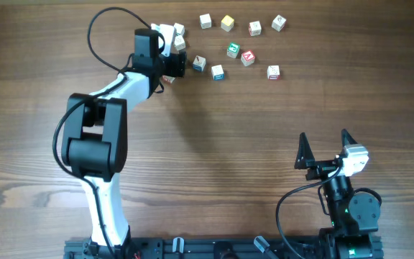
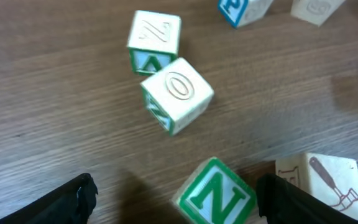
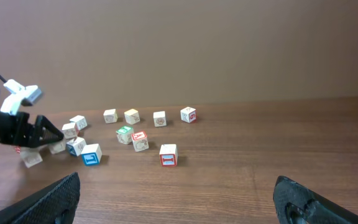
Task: Form a horizontal line
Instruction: 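Reach the left gripper forward to the green N block, then close the left gripper on the green N block and lift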
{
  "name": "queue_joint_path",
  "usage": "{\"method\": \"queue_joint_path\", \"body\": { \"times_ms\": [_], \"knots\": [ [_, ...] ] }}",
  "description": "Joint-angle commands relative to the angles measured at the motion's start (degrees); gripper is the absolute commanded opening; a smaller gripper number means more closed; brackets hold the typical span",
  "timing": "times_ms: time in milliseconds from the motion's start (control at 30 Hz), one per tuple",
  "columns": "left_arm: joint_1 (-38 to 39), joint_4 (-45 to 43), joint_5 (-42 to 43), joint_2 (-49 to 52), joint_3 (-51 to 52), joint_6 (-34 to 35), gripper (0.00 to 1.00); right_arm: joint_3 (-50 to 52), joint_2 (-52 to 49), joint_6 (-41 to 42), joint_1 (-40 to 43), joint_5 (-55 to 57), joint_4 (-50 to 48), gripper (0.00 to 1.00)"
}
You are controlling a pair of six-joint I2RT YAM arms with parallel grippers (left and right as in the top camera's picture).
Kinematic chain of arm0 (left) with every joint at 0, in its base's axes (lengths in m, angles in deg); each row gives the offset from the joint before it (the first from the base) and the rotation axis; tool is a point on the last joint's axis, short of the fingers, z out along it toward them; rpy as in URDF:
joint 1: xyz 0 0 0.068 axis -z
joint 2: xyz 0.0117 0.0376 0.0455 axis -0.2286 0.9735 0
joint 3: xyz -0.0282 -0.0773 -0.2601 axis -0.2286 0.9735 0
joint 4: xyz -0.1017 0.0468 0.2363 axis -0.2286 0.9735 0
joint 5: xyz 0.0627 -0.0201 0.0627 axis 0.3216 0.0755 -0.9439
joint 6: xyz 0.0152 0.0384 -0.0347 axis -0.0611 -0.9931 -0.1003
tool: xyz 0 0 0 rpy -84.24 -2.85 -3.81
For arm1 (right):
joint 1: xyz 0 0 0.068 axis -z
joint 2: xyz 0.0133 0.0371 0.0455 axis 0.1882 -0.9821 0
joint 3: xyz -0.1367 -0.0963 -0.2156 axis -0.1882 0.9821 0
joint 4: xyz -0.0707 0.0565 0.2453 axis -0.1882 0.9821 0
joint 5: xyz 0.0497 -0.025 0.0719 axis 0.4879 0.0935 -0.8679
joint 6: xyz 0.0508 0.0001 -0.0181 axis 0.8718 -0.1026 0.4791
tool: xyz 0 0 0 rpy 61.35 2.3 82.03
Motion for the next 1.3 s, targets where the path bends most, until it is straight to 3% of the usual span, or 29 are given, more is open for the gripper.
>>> {"method": "queue_joint_path", "body": {
  "times_ms": [0,100,200,433,667,1067,1267],
  "knots": [
    [1.7,-1.7,-0.3,2.3,-0.7,-0.8,0.86,0.0,0.6,-1.0,0.3,-0.9,-0.2,1.00],
    [2.6,-2.8,-0.3,2.9,-0.7,-0.8,0.83,0.0,0.6,-1.0,0.3,-0.9,-0.2,1.00],
    [2.9,-3.0,-0.6,3.0,-0.7,-0.8,0.67,0.0,0.6,-1.0,0.3,-0.9,-0.2,1.00],
    [2.9,-2.7,-3.2,3.0,-0.7,-0.6,0.53,0.0,0.3,-1.0,0.3,-0.9,-0.2,1.00],
    [2.9,-2.8,-3.4,2.6,-0.7,-0.6,0.27,0.0,0.3,-1.0,0.3,-0.9,-0.2,1.00],
    [2.9,-2.0,-3.9,-5.9,-0.8,-0.4,0.29,0.0,0.3,-1.0,0.3,-0.9,-0.2,1.00],
    [2.9,4.1,-8.7,-15.8,-0.8,-0.4,0.31,0.0,0.3,-1.0,0.3,-0.9,-0.2,1.00]
  ]
}}
